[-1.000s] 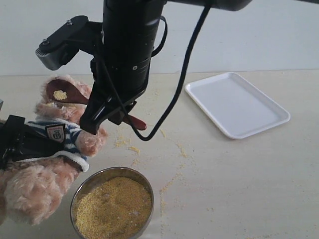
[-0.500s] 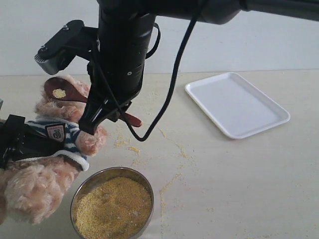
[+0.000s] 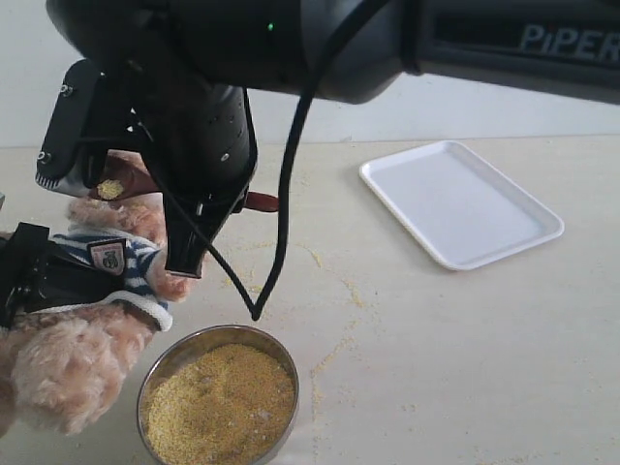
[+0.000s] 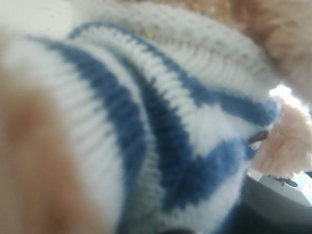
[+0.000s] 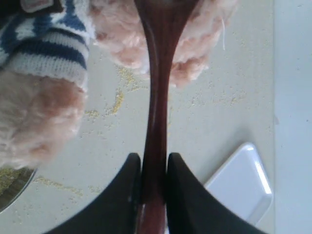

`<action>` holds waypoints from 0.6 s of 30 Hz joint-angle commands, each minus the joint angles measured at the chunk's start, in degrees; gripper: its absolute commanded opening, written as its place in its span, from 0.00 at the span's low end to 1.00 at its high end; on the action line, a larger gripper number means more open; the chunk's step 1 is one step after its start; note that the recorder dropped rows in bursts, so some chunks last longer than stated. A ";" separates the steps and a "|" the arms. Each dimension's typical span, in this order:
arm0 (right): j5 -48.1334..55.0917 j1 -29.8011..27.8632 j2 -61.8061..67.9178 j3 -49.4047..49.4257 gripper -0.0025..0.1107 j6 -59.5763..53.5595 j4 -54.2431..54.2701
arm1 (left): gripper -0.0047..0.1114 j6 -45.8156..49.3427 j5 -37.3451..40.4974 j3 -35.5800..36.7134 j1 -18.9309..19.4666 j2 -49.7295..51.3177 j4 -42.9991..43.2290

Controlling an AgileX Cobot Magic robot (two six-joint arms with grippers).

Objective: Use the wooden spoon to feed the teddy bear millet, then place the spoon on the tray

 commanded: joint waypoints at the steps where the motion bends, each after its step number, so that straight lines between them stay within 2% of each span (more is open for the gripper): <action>1: -0.80 0.10 -0.18 -0.15 0.02 1.04 -1.74 | 0.08 0.58 1.86 0.20 -0.26 -0.79 -0.64; 11: -1.71 0.89 -0.18 -0.15 0.02 3.02 -6.96 | 0.08 0.58 1.98 0.20 -0.26 -0.79 -0.64; 18: 0.21 3.52 -0.18 -0.15 0.02 3.79 -15.67 | 0.08 0.58 1.98 0.20 -0.26 -0.79 -0.64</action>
